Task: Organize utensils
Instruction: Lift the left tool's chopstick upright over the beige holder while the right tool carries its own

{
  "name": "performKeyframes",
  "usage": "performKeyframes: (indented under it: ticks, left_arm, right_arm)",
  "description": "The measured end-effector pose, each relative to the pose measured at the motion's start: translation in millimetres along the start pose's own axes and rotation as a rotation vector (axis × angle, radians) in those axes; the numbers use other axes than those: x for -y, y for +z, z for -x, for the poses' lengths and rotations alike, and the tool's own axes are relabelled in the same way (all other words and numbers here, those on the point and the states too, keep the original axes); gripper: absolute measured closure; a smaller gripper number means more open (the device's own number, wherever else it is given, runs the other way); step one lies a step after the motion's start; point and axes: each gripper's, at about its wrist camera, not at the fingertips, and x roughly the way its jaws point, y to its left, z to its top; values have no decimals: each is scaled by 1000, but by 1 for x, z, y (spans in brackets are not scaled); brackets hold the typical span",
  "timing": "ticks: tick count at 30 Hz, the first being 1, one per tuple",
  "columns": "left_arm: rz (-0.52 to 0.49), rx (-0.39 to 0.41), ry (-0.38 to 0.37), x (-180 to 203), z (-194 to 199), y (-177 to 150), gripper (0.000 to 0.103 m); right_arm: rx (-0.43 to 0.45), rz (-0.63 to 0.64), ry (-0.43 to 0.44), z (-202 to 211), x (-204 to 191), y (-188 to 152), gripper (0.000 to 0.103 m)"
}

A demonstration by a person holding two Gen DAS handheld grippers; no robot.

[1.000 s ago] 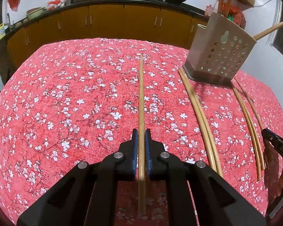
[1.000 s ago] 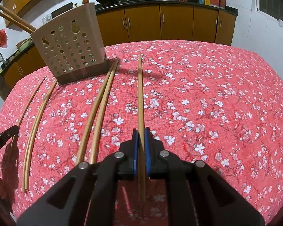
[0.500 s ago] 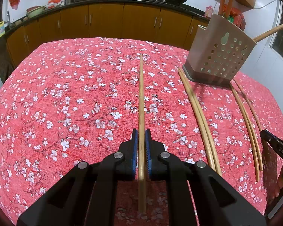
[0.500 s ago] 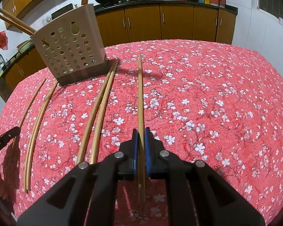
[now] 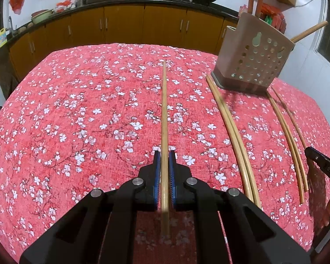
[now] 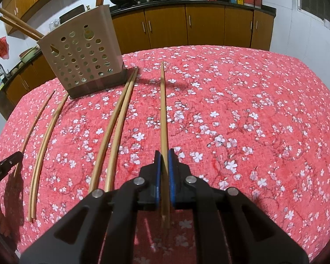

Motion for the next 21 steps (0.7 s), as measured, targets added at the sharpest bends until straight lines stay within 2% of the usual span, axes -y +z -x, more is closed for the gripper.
performKeyframes:
  ticks: [3, 5, 14, 17, 21]
  left_arm:
    - [-3, -4, -4, 0, 3, 3, 95]
    - [-11, 23, -6, 1, 11, 9, 95]
    - [-15, 216, -35, 6, 72, 47, 95]
    - [15, 279, -58, 4, 92, 59, 95]
    - [43, 323, -76, 2, 103, 68, 95]
  right_arm:
    - [25, -11, 13, 11, 2, 4, 95]
    - [68, -13, 16, 25, 3, 10, 95]
    - [277, -32, 43, 88, 7, 42, 95]
    - [327, -31, 44, 100, 8, 48, 95]
    - [362, -33, 41, 109, 9, 51, 95]
